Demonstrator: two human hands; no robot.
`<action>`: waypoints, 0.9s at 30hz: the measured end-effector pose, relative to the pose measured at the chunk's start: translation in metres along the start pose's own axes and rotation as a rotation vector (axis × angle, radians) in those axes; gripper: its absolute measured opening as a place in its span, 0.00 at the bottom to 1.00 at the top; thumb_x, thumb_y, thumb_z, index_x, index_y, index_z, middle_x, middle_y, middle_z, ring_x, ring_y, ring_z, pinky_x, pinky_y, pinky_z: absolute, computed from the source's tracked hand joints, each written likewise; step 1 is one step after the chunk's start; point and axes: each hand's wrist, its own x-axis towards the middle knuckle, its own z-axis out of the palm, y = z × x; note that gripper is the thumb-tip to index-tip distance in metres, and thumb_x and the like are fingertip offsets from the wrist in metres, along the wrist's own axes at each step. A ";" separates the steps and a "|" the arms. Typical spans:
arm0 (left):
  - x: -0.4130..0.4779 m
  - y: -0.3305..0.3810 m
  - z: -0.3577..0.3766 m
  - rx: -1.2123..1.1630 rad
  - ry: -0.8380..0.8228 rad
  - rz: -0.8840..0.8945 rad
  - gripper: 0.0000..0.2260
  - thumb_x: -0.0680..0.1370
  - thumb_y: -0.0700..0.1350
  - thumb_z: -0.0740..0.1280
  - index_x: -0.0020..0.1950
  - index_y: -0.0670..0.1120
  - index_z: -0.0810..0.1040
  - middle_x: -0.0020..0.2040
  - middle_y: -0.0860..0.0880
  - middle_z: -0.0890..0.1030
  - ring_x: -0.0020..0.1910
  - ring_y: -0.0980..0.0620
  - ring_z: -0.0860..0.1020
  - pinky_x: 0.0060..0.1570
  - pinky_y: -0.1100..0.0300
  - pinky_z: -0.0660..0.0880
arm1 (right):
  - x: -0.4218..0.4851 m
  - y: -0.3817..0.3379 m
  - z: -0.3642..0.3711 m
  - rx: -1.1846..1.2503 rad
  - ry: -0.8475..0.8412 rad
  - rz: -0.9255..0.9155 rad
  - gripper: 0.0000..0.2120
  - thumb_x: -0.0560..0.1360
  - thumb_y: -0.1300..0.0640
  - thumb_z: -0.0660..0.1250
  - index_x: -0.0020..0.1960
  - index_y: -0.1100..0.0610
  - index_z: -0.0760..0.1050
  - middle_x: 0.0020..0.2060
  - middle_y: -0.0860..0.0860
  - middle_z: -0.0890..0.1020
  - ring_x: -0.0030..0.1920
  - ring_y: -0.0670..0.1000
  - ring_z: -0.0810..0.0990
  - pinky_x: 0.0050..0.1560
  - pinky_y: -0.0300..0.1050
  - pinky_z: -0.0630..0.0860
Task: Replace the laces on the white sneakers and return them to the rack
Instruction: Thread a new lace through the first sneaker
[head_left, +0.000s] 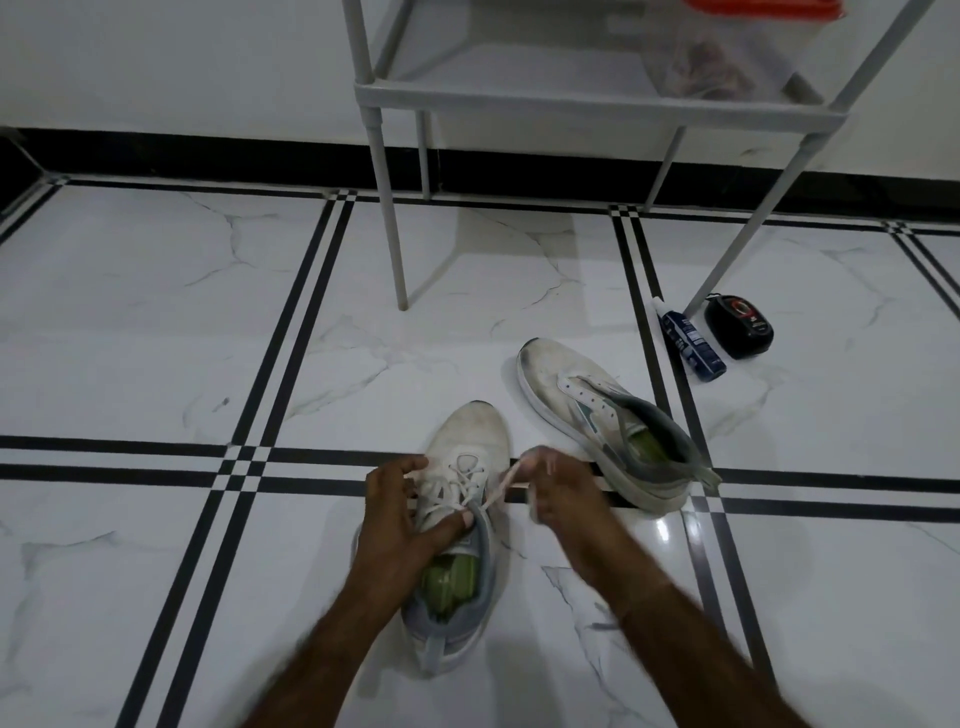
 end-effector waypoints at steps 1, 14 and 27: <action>0.000 0.001 -0.001 -0.014 -0.002 -0.014 0.34 0.64 0.56 0.82 0.64 0.57 0.70 0.62 0.55 0.69 0.58 0.58 0.76 0.55 0.57 0.80 | 0.002 -0.017 -0.007 0.311 0.059 0.068 0.10 0.84 0.54 0.61 0.49 0.60 0.74 0.34 0.50 0.80 0.32 0.47 0.73 0.33 0.39 0.65; -0.003 0.004 -0.006 -0.062 -0.002 -0.049 0.21 0.67 0.51 0.83 0.52 0.53 0.75 0.51 0.54 0.81 0.51 0.54 0.81 0.48 0.59 0.82 | -0.004 0.007 0.007 -0.370 -0.039 -0.049 0.13 0.81 0.50 0.68 0.40 0.55 0.79 0.35 0.50 0.80 0.36 0.41 0.77 0.42 0.44 0.72; -0.007 0.003 -0.005 -0.001 0.006 -0.042 0.06 0.76 0.53 0.73 0.45 0.51 0.83 0.43 0.55 0.84 0.46 0.58 0.81 0.45 0.62 0.79 | -0.015 0.009 0.013 -0.489 -0.117 -0.031 0.17 0.70 0.38 0.73 0.41 0.53 0.81 0.39 0.50 0.85 0.44 0.50 0.84 0.49 0.52 0.80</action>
